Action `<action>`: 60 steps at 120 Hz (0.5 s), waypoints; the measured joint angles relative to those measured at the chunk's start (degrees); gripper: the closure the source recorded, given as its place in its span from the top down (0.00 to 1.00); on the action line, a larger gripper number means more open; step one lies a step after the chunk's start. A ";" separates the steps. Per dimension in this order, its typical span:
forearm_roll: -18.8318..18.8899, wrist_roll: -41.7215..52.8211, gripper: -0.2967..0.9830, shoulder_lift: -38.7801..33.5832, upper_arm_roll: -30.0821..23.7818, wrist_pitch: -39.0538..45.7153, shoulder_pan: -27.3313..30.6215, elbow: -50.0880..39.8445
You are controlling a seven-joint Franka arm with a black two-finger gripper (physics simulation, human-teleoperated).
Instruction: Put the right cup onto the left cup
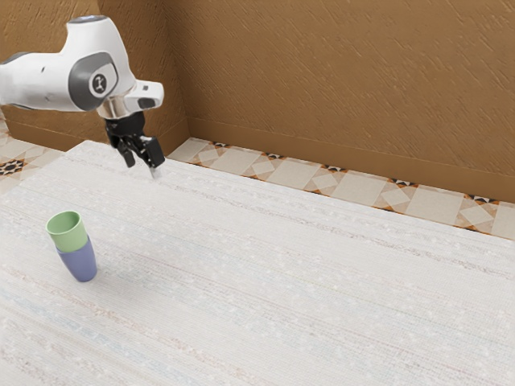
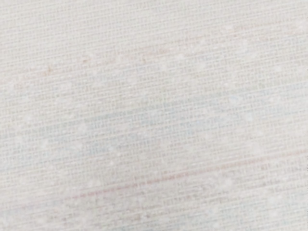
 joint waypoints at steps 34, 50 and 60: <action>-0.07 -0.88 0.77 0.61 -1.78 -8.50 -0.15 12.72; -0.04 -1.31 0.77 -0.07 -1.88 -10.82 -0.10 13.32; -0.04 -1.53 0.77 -0.18 -1.89 -11.63 -0.04 13.36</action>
